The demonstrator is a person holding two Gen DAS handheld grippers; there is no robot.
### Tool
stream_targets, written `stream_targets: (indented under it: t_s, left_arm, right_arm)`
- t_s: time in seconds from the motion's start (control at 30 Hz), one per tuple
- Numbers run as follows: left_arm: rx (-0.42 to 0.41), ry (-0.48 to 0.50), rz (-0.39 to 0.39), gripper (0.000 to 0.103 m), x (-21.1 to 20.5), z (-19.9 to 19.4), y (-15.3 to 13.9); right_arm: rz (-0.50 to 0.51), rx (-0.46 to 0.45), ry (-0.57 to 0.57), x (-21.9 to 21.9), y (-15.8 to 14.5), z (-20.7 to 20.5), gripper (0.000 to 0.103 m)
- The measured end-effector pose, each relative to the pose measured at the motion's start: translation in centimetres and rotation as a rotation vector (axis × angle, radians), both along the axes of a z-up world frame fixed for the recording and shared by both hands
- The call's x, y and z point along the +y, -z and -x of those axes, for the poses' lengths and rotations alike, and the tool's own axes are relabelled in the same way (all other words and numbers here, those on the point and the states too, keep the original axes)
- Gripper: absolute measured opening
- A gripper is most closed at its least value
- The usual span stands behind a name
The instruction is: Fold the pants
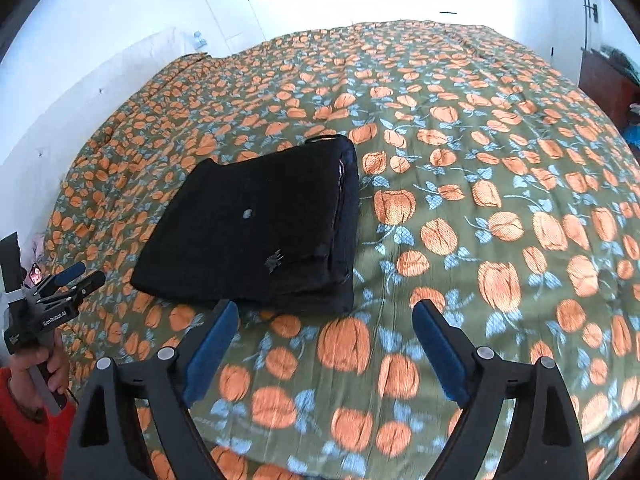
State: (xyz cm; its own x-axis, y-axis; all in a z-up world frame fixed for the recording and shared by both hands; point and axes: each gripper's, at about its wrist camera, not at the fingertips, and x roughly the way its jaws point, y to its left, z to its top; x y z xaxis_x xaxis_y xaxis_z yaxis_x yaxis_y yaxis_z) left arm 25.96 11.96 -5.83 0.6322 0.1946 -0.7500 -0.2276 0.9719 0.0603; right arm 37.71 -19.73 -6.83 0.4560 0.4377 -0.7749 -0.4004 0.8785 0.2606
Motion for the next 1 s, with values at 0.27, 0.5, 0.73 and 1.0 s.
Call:
stream_targets:
  t_s: [0.27,0.5,0.73,1.0]
  left_arm:
    - [-0.020,0.011,-0.024,0.092,-1.8,2.2,-1.3]
    - [-0.016,-0.051,-0.019,0.099,-2.9,5.0,-0.3]
    - [0.036,-0.102,-0.022,0.099,-4.0,10.5,2.5]
    - [0.118,-0.039,-0.100,0.099,-6.6,16.0,1.2]
  right_arm:
    - [0.010,-0.038,-0.006,0.4,-1.6,3.9,0.094]
    - [0.047,-0.068,-0.021,1.5,-1.9,6.6,0.103]
    - [0.121,0.052,-0.013,2.5,0.8,10.1,0.103]
    - [0.121,0.092,-0.060,3.2,0.8,17.8,0.103]
